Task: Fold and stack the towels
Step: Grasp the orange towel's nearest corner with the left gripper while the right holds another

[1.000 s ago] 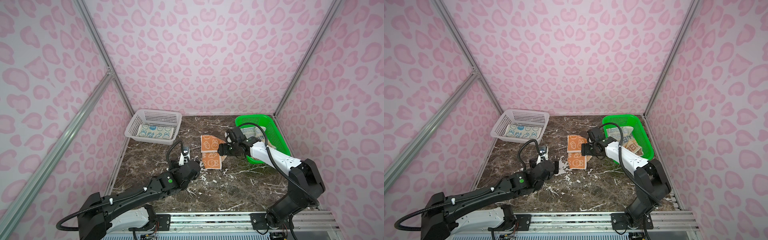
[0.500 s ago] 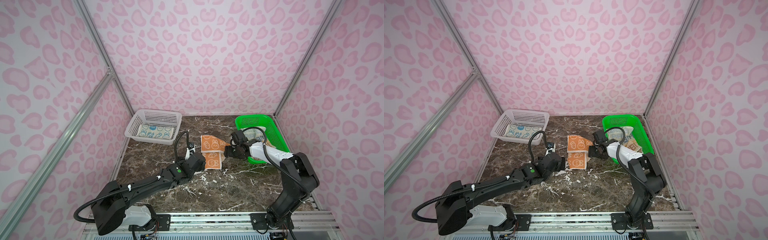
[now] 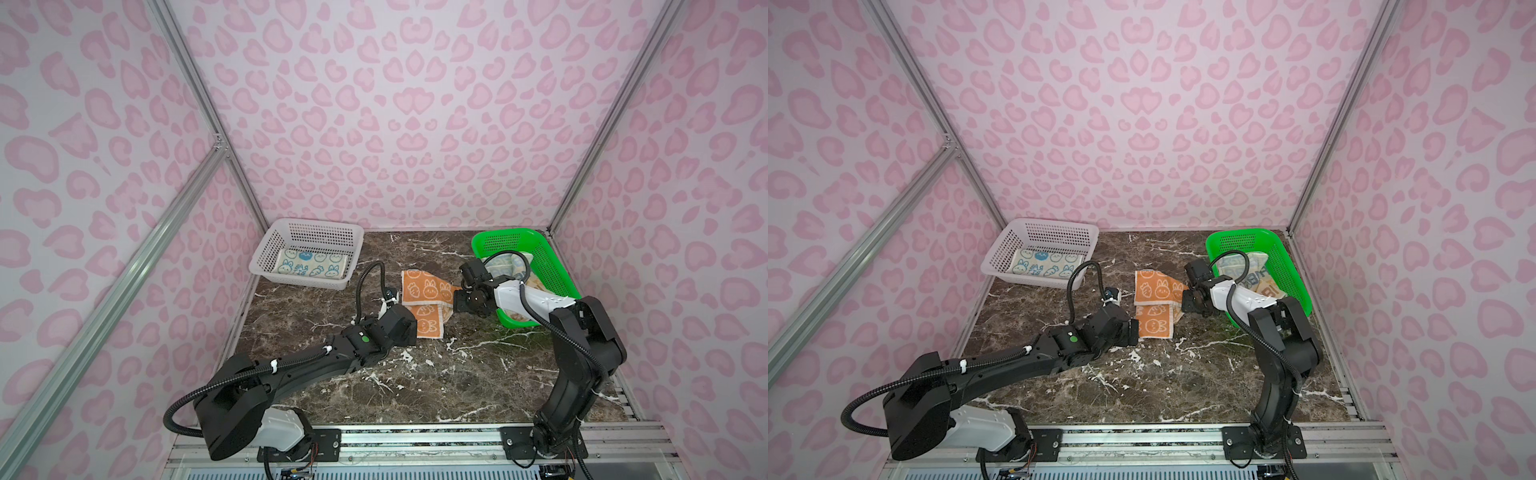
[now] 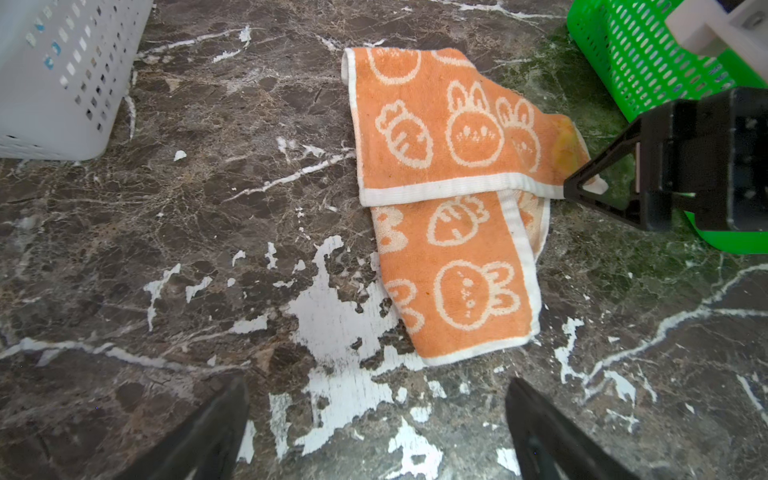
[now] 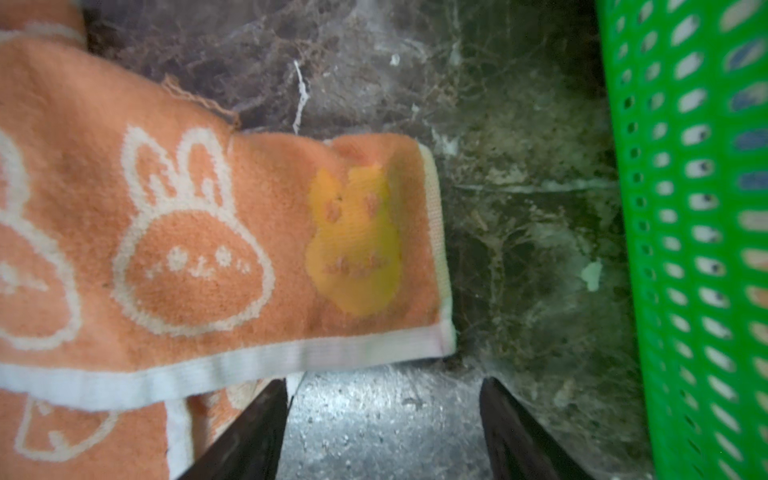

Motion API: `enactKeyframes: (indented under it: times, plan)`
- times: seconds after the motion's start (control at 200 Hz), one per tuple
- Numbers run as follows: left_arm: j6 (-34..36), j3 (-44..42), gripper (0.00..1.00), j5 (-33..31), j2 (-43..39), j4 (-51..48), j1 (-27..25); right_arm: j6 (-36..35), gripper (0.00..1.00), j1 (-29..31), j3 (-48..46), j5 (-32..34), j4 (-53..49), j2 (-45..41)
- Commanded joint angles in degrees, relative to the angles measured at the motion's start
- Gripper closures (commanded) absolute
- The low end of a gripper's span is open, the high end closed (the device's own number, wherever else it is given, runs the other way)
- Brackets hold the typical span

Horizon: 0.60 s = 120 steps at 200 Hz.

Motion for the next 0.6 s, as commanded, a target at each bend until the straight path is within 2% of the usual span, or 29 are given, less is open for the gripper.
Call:
enactKeyframes:
  times: [0.0, 0.205, 0.36, 0.595]
  plan:
    - [-0.6, 0.2, 0.02, 0.3, 0.4, 1.6, 0.1, -1.2, 0.27, 0.1, 1.4, 1.1, 0.1, 1.7]
    - [-0.6, 0.2, 0.02, 0.4, 1.0, 1.4, 0.2, -2.1, 0.36, 1.4, 6.1, -0.1, -0.4, 6.7]
    - [-0.9, -0.1, 0.02, 0.2, 0.9, 0.9, 0.2, -3.2, 0.43, 5.2, 9.6, 0.4, -2.2, 10.6]
    - [-1.6, -2.0, 0.02, -1.1, -0.8, 0.0, 0.6, -5.9, 0.48, 11.6, 7.8, -0.4, -2.6, 8.8]
